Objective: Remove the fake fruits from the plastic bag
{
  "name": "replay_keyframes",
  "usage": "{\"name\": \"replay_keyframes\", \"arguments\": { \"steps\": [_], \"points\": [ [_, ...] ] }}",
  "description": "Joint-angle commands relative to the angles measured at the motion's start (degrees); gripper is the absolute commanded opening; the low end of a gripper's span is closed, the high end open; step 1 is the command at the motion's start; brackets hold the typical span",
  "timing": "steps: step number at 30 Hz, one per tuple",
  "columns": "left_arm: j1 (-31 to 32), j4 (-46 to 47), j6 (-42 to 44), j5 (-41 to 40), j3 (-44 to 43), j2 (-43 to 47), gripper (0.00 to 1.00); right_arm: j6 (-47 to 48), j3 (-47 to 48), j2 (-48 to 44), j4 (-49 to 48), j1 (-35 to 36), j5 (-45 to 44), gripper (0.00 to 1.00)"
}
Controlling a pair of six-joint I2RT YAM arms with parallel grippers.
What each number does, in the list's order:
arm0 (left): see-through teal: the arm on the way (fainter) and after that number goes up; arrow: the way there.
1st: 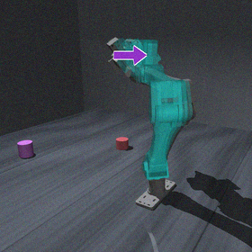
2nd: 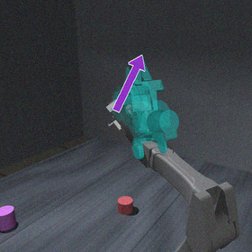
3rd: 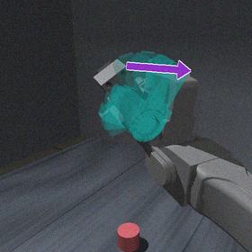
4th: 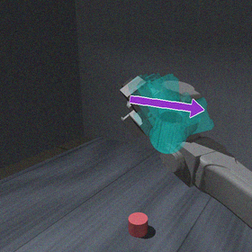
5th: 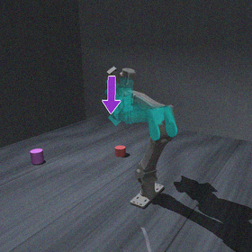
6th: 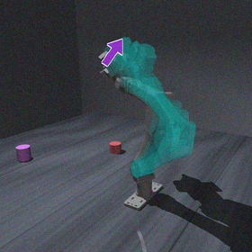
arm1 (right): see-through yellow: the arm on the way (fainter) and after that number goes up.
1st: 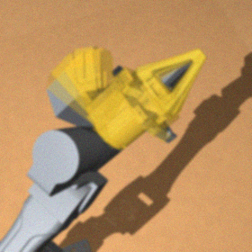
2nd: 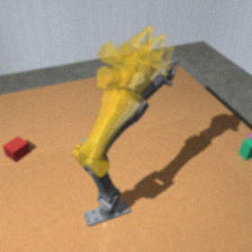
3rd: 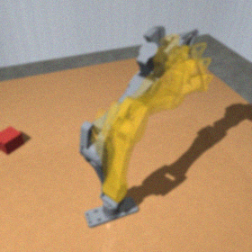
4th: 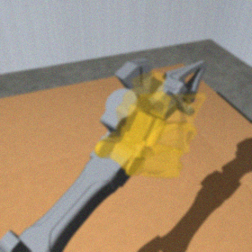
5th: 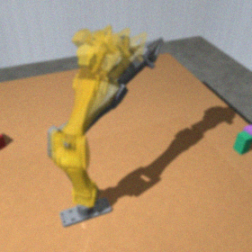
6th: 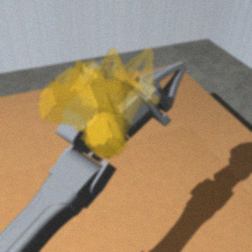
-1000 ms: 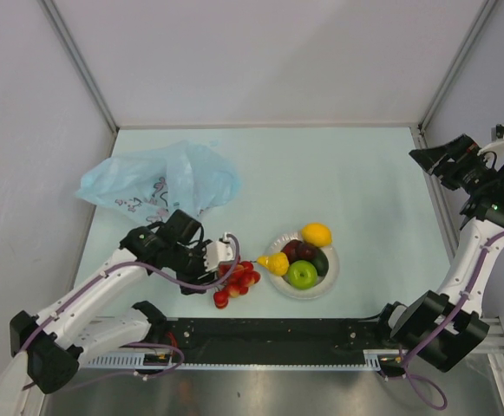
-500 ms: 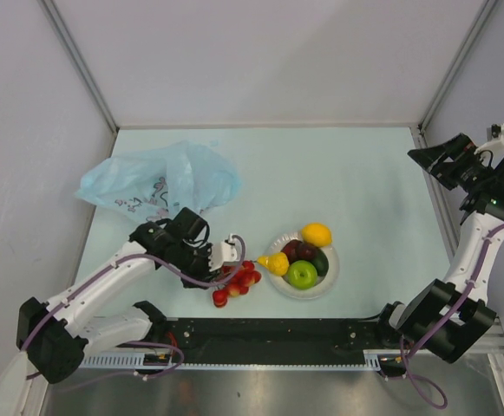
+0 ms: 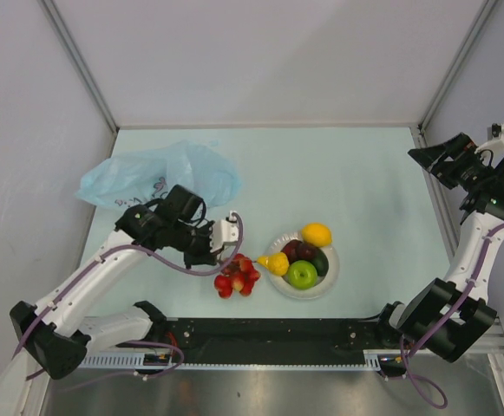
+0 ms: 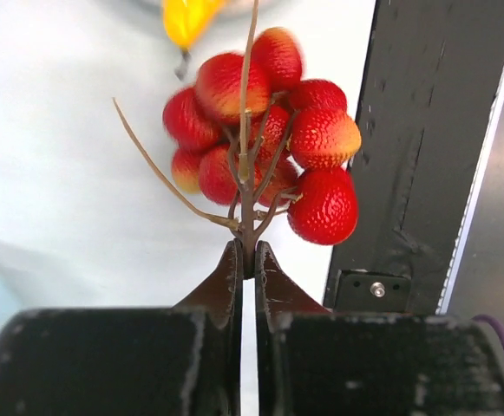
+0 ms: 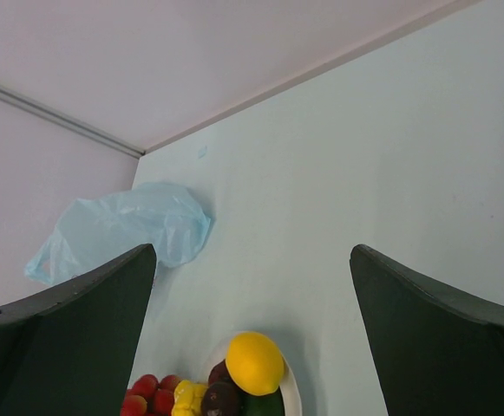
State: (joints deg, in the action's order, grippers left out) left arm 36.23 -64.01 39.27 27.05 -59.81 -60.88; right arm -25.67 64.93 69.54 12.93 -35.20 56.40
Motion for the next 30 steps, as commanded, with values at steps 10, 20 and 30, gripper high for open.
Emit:
{"name": "replay_keyframes", "arguments": {
  "steps": [10, 20, 30],
  "points": [
    [-0.4, 3.7, -3.7, 9.7, -25.9, -11.7, 0.00, 1.5, 0.4, -1.5, -0.6, -1.1, -0.2, 1.00],
    [1.9, 20.1, -25.4, 0.9, -27.9, -17.5, 0.00, 6.4, 0.4, -2.1, 3.2, -2.2, -1.3, 1.00],
    [4.5, 31.0, -46.9, -1.0, -21.1, -15.9, 0.00, 8.6, 0.2, -2.7, 5.6, -4.0, -2.1, 1.00]
  ]
}}
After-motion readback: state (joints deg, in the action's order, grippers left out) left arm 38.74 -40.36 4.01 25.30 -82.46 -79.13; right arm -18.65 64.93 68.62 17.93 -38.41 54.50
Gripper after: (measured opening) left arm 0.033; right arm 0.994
